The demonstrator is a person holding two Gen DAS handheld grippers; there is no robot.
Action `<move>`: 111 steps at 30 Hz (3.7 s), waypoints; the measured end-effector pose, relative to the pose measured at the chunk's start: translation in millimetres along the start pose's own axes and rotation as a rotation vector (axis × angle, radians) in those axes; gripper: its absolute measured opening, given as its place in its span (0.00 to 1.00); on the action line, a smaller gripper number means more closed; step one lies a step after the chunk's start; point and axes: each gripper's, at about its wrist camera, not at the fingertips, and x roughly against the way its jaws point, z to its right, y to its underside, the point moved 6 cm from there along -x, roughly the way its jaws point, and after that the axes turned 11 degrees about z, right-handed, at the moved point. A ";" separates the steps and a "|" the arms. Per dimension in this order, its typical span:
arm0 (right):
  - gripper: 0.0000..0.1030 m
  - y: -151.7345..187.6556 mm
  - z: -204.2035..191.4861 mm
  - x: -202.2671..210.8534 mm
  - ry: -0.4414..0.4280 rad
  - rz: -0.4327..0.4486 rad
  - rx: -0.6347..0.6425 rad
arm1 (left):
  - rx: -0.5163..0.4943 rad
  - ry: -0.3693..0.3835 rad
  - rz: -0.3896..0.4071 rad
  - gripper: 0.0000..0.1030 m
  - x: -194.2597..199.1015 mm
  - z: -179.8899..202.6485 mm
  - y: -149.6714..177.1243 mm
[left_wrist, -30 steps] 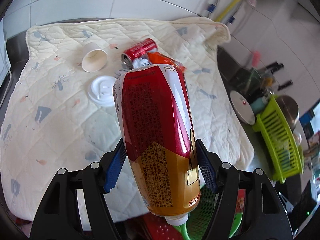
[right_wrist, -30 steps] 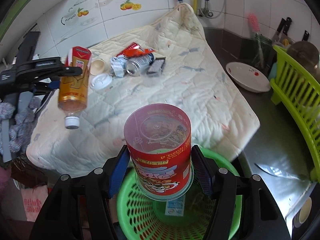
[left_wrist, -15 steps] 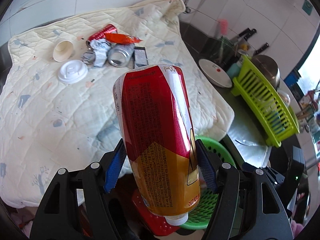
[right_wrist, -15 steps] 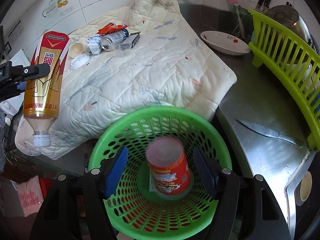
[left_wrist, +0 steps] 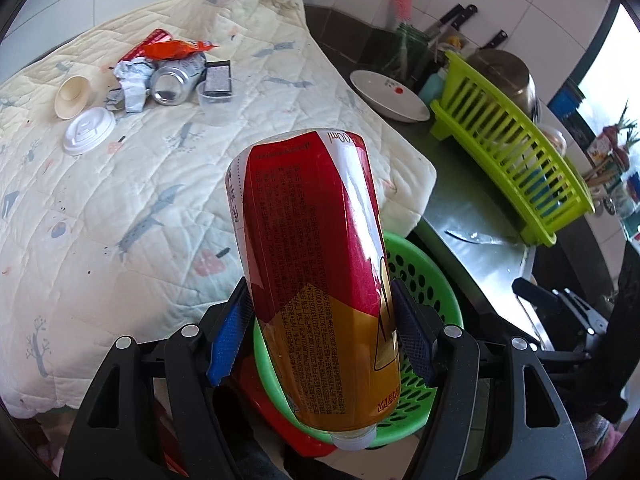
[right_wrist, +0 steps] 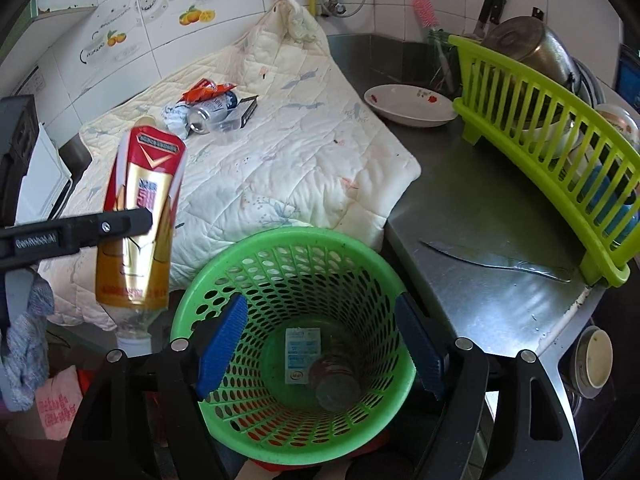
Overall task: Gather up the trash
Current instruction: 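Lift the drink bottle and drop it into the green basket with the left tool, then move the left tool to the white cup lid and close on it, then carry the lid to the basket with the left tool while the right tool drops the cup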
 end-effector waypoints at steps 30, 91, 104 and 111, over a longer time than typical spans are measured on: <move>0.73 -29.7 -28.7 -18.4 -0.075 0.016 0.016 | 0.020 -0.084 0.054 0.76 13.4 -38.7 -20.4; 0.62 -172.5 -168.1 -313.8 -0.123 -0.163 0.118 | 0.055 -0.304 0.004 0.76 -86.1 -302.8 -141.4; 0.58 -171.8 -170.5 -298.5 -0.128 -0.138 0.128 | 0.023 -0.307 -0.037 0.79 -123.1 -315.6 -148.0; 0.58 -170.6 -171.5 -275.8 -0.139 -0.112 0.138 | -0.044 -0.324 -0.013 0.75 -128.1 -308.3 -149.9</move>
